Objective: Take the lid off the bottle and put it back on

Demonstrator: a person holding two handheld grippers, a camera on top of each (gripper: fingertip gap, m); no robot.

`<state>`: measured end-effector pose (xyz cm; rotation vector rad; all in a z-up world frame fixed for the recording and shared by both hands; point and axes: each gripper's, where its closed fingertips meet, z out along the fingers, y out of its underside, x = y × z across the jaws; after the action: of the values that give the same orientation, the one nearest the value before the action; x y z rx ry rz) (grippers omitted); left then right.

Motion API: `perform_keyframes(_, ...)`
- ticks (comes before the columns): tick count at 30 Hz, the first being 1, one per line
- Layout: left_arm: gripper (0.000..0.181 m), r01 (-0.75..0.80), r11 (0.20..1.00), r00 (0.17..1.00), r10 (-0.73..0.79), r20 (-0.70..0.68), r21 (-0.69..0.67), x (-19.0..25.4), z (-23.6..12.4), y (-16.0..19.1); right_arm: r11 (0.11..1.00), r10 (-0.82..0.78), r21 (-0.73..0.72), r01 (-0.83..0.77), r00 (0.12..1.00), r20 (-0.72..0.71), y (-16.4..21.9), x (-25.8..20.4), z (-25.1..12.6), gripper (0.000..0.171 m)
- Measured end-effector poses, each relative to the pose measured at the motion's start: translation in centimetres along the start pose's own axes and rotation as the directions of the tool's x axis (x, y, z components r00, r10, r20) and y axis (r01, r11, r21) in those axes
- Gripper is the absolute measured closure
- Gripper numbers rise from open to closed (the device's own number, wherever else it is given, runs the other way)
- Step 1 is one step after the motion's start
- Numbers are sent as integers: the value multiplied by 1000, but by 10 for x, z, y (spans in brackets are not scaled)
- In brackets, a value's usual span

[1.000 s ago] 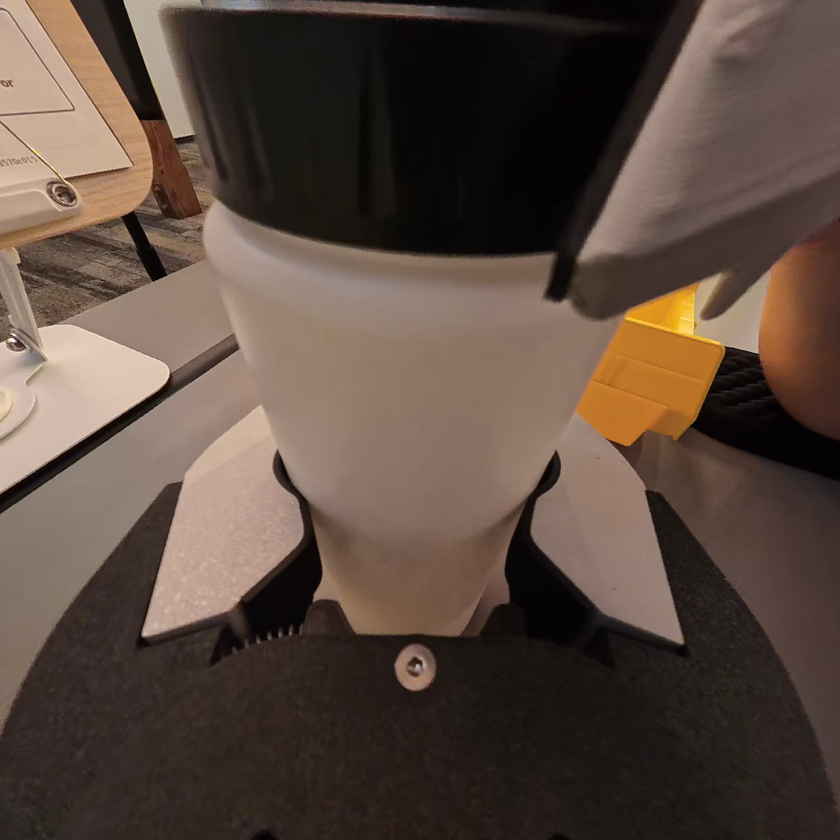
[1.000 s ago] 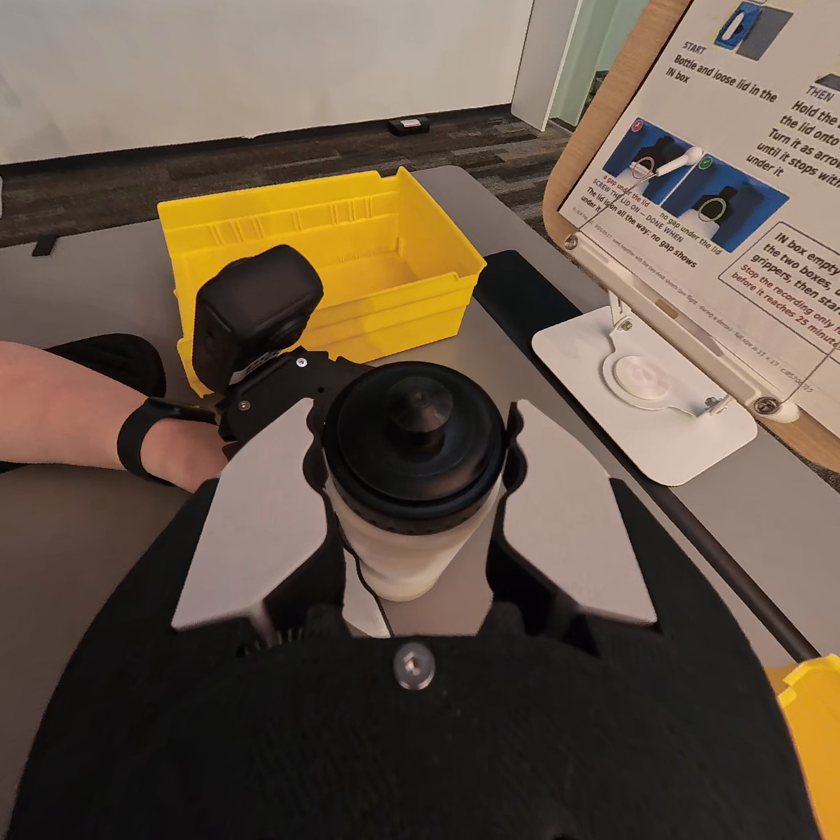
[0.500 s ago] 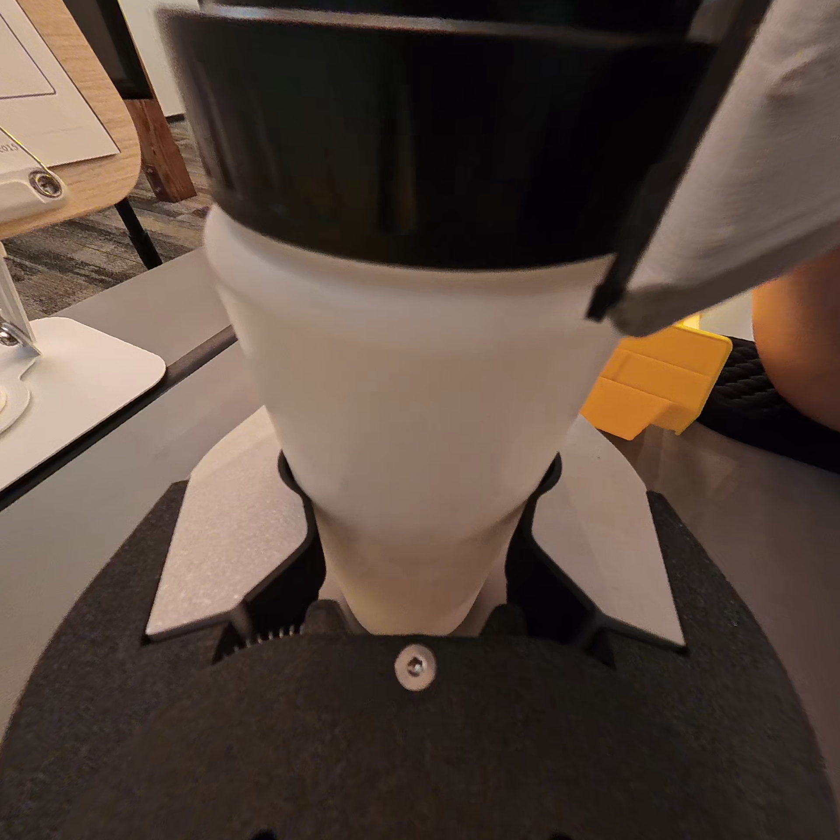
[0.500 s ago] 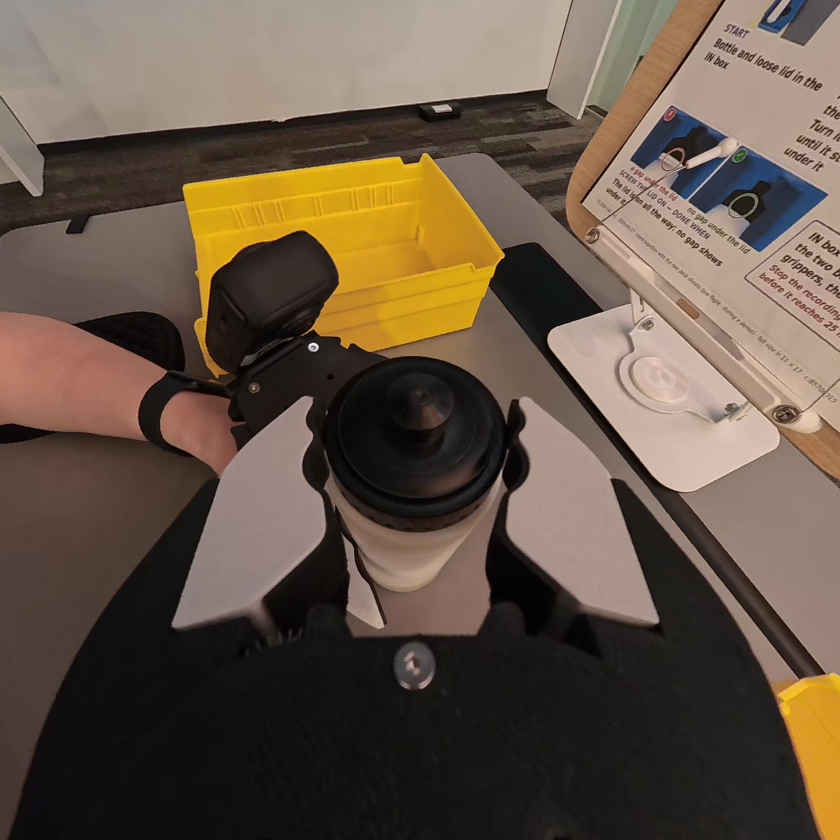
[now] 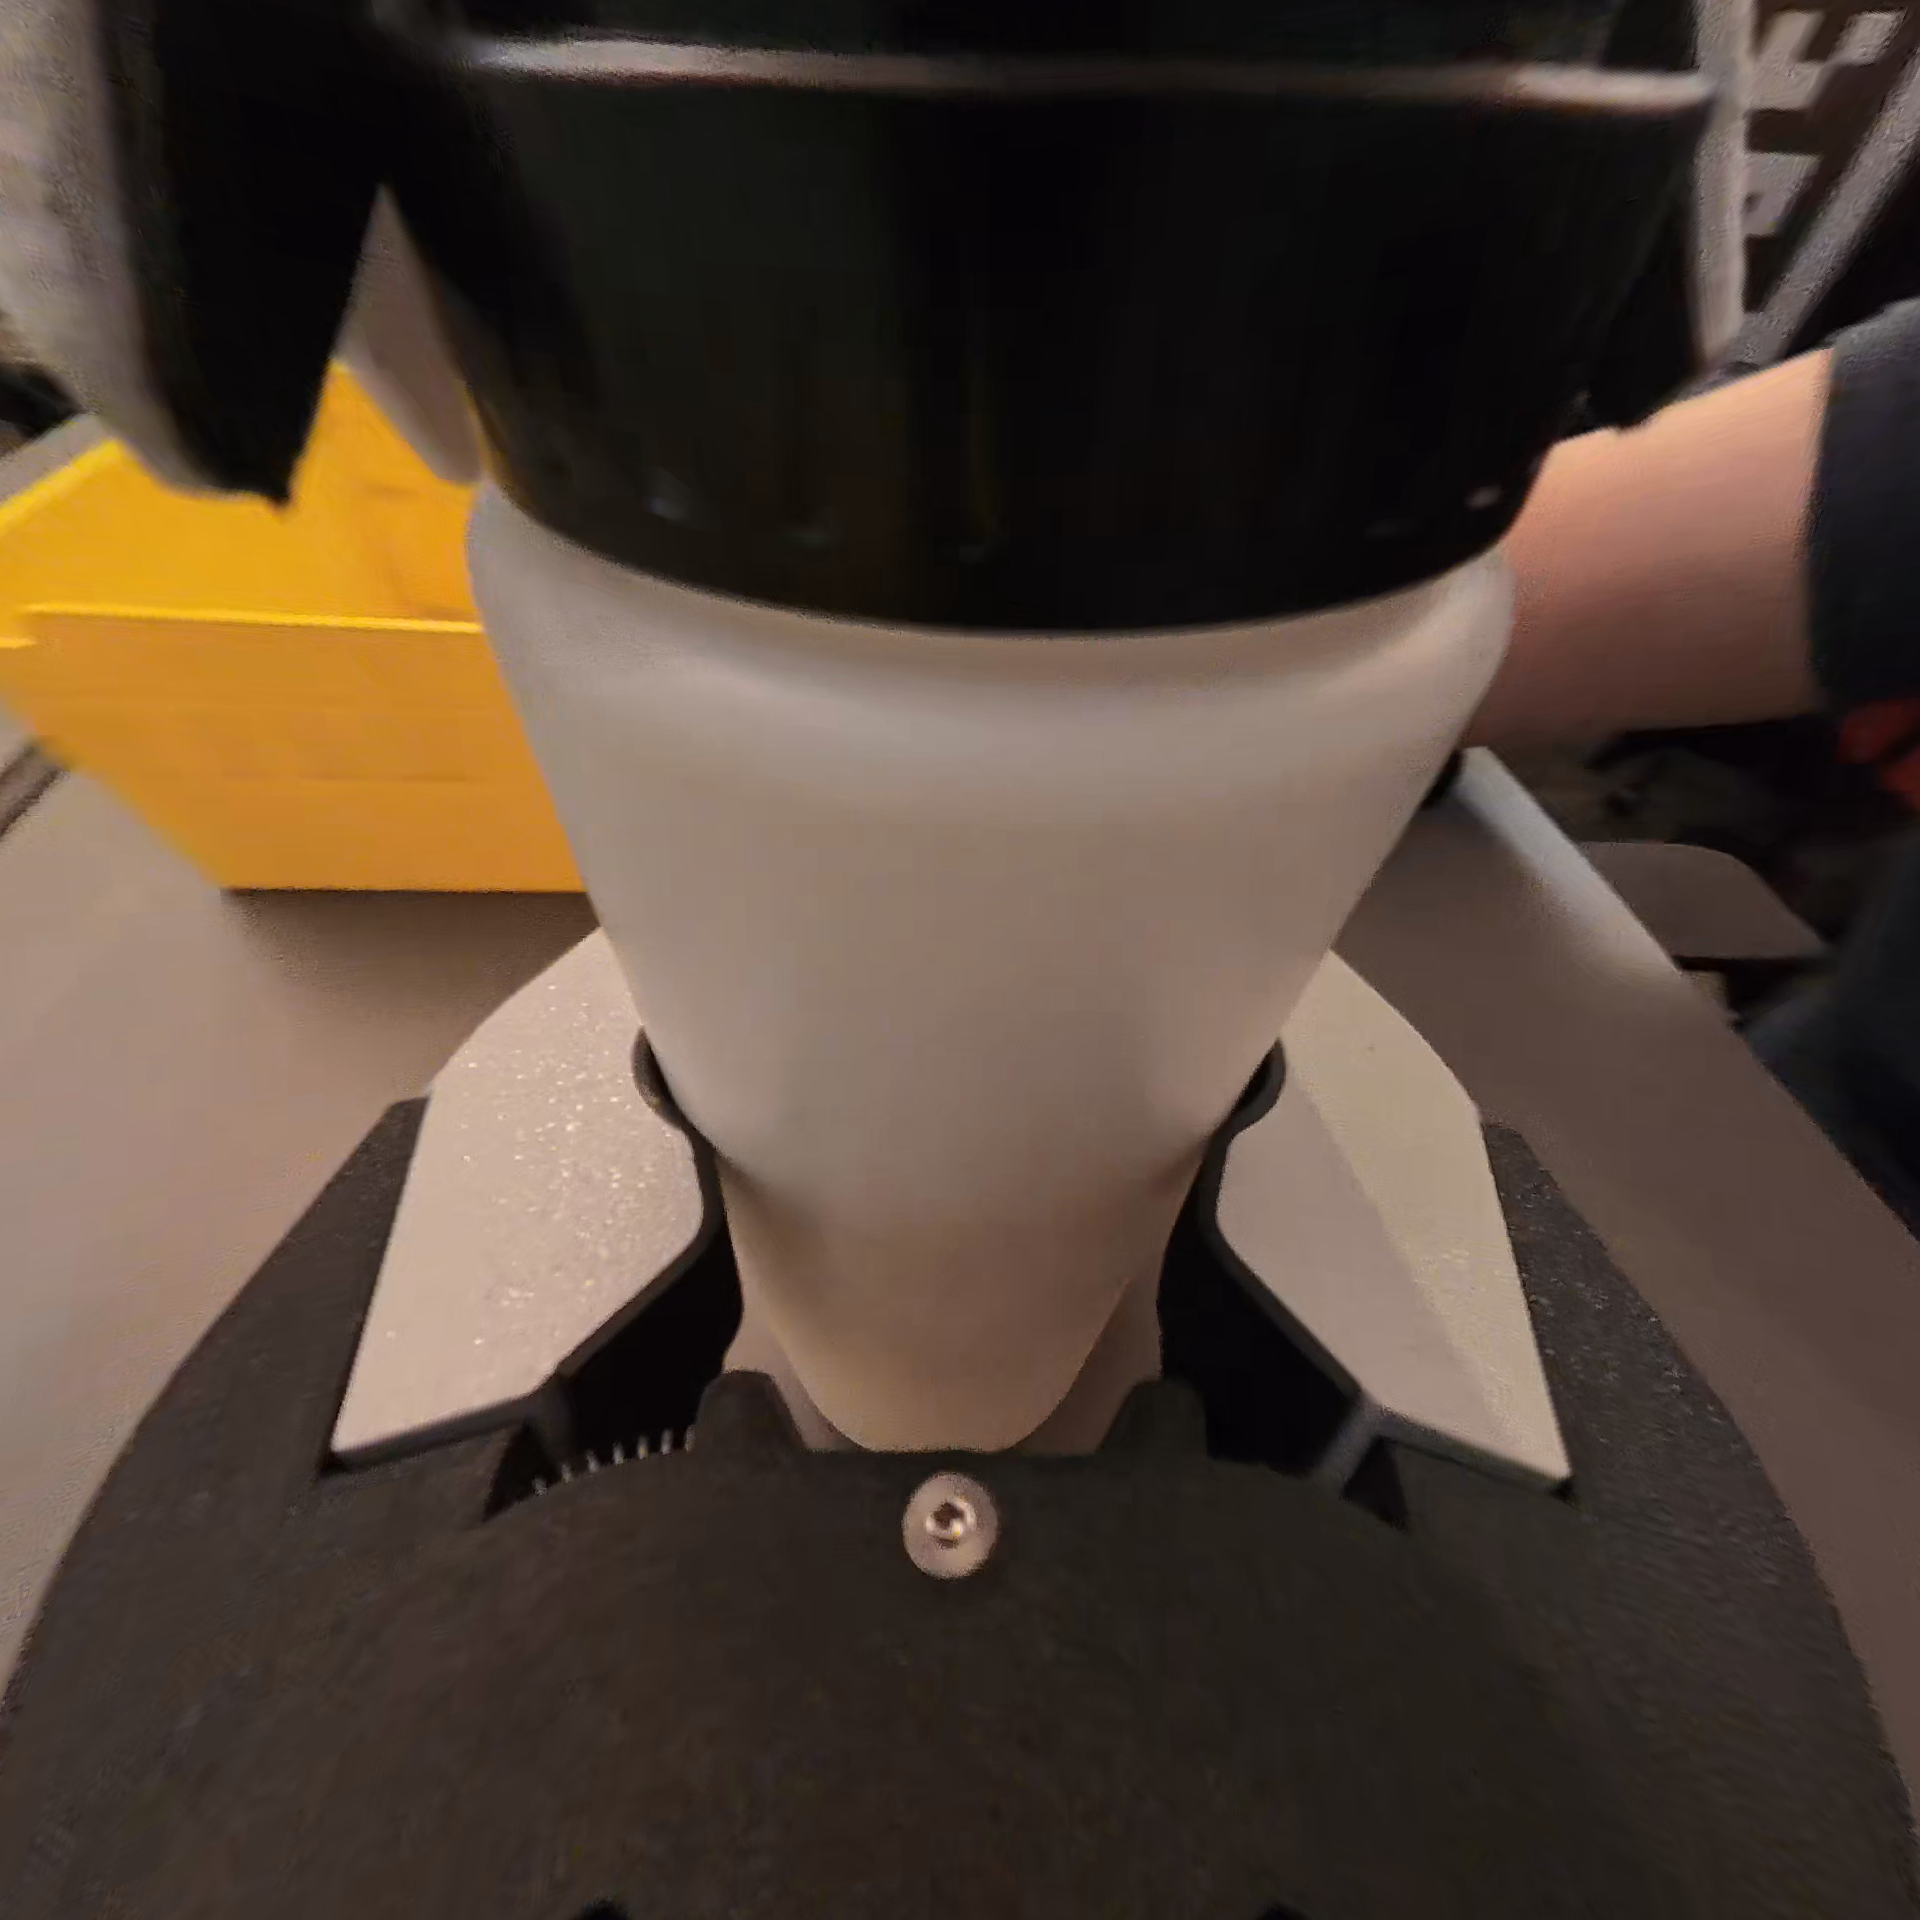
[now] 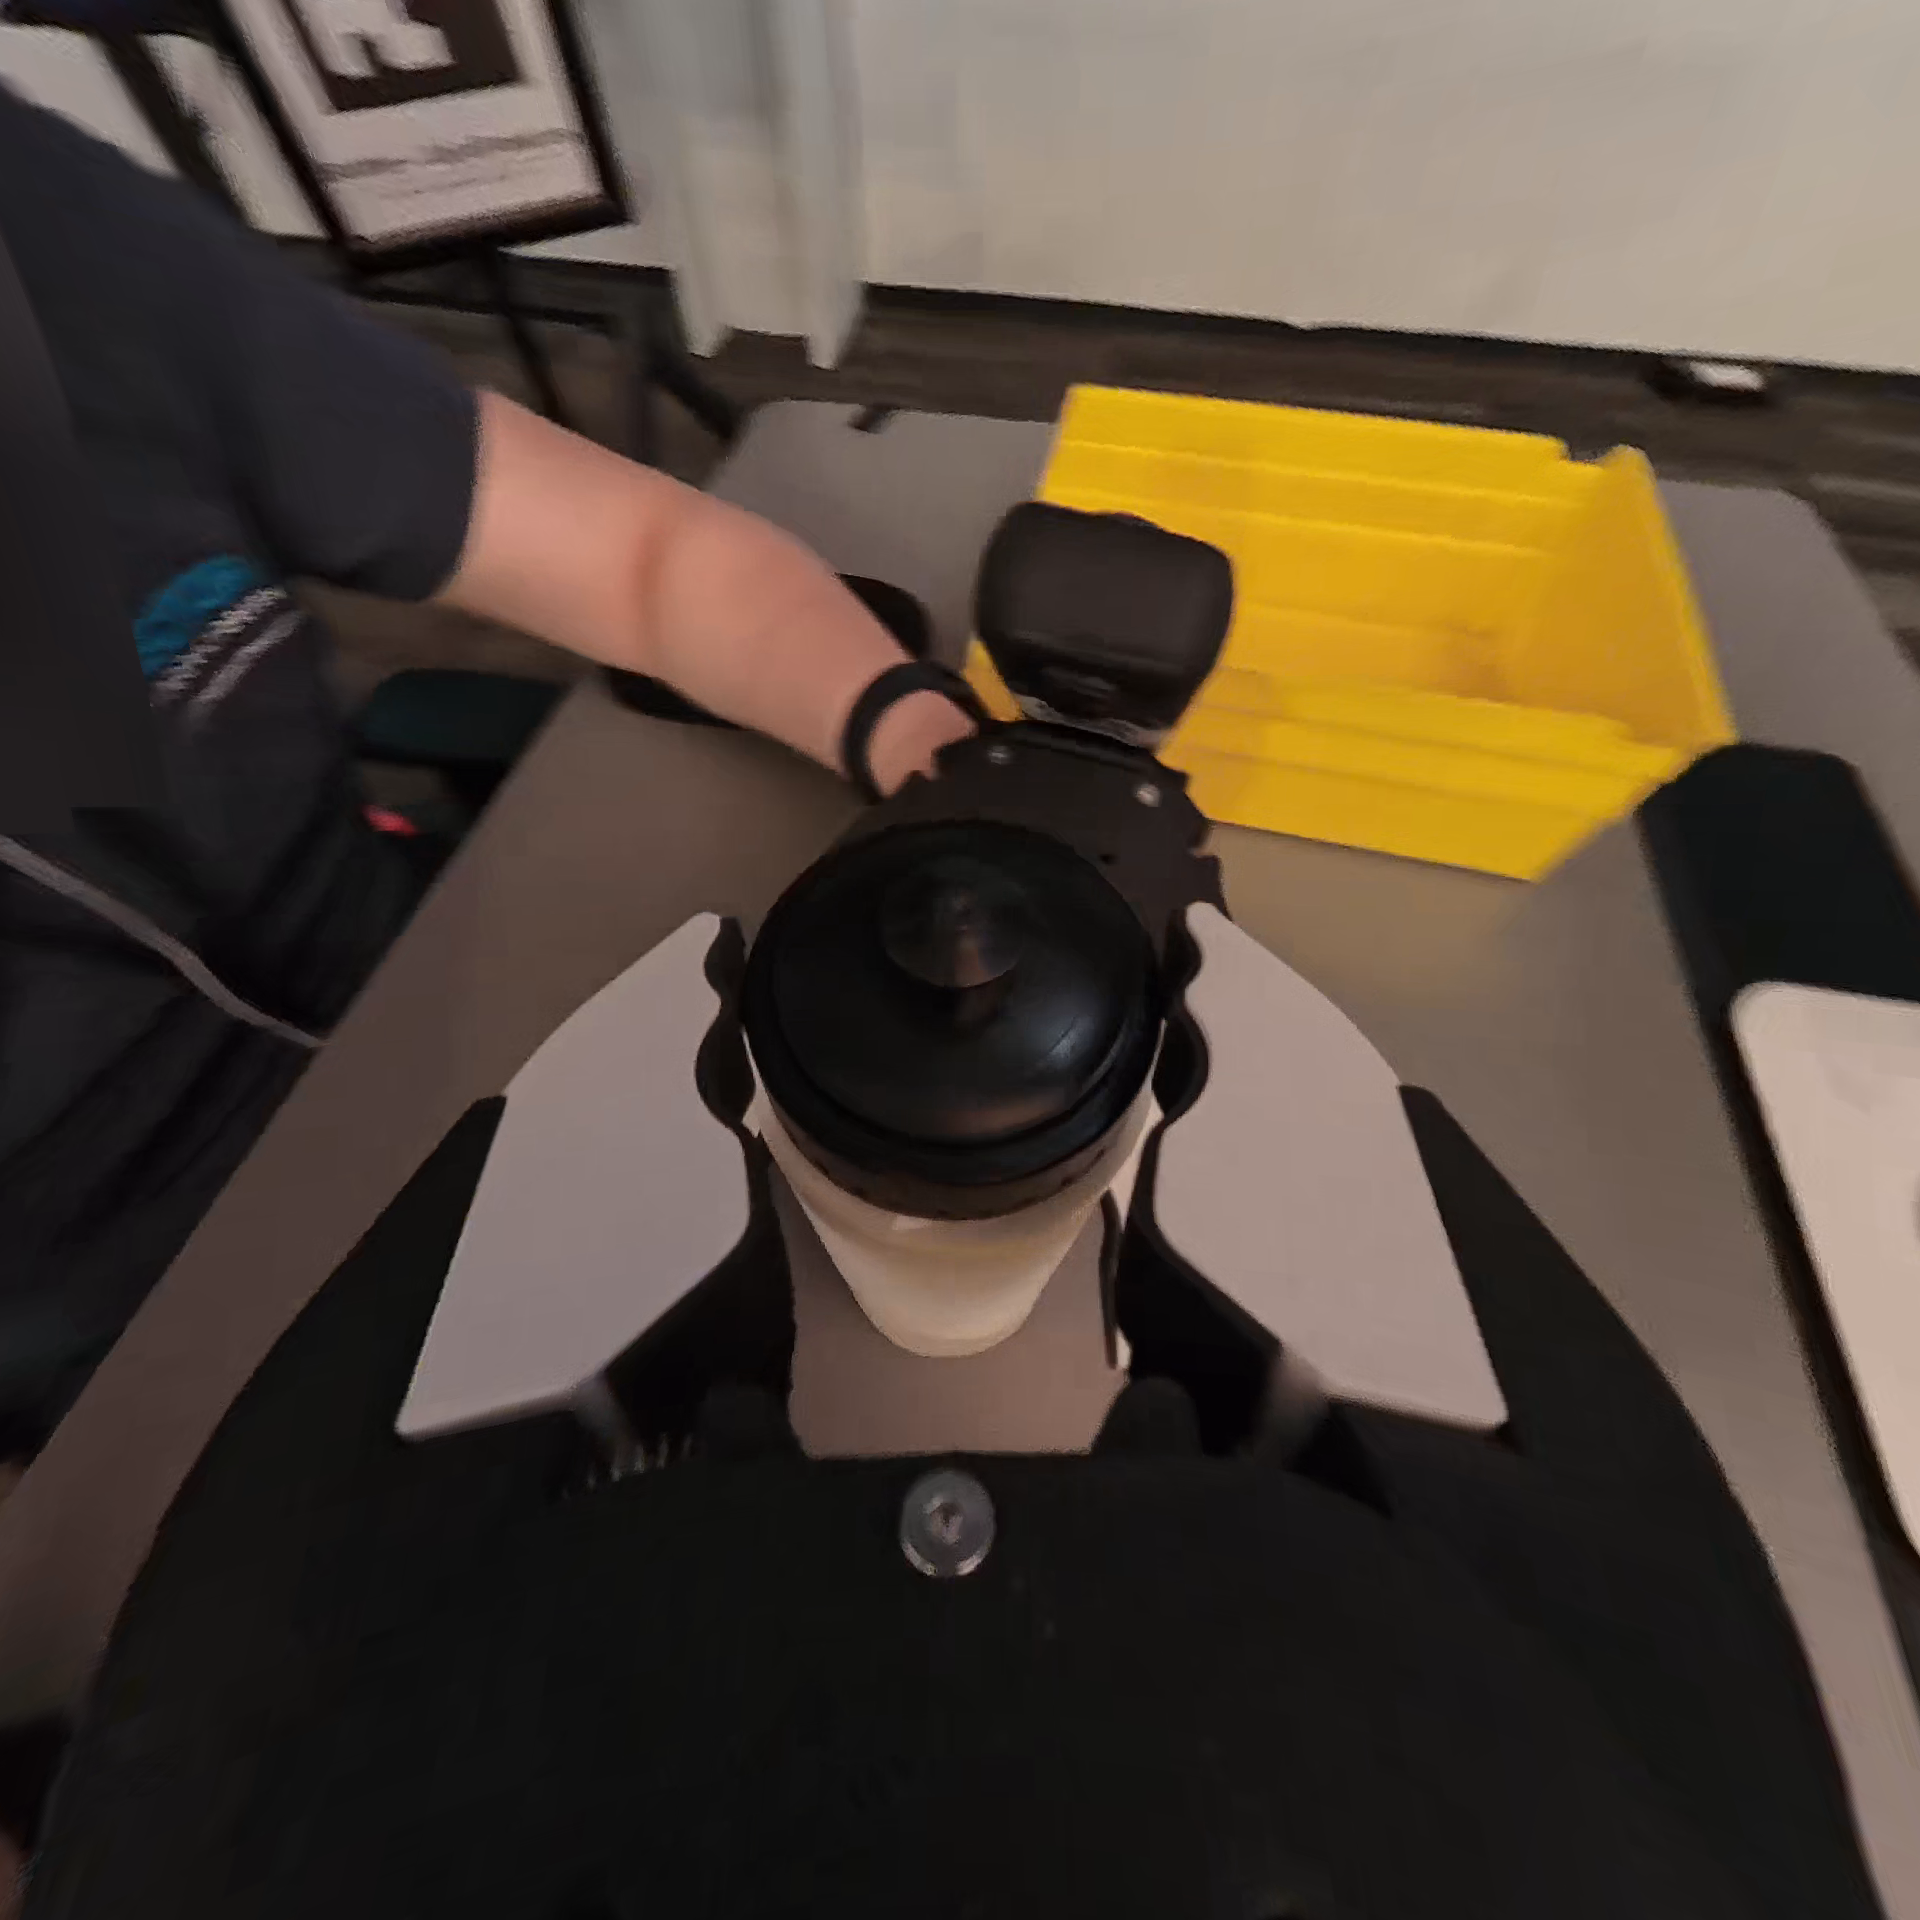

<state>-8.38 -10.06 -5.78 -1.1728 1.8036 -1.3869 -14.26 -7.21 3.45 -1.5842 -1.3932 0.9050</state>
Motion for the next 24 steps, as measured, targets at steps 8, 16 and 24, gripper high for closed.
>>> perform_keyframes(8,79,54,998,966,-56,251,16,-38,-10,0,998,63,39,-56,979,-196,-11,28,-13,85)
perform_keyframes(16,78,101,995,905,-102,412,26,-58,-21,3,961,174,-104,-258,850,-497,4,50,-11,96)
perform_keyframes(24,79,13,999,998,-10,66,-44,-1,2,2,956,44,-267,-122,959,-280,9,5,-12,97)
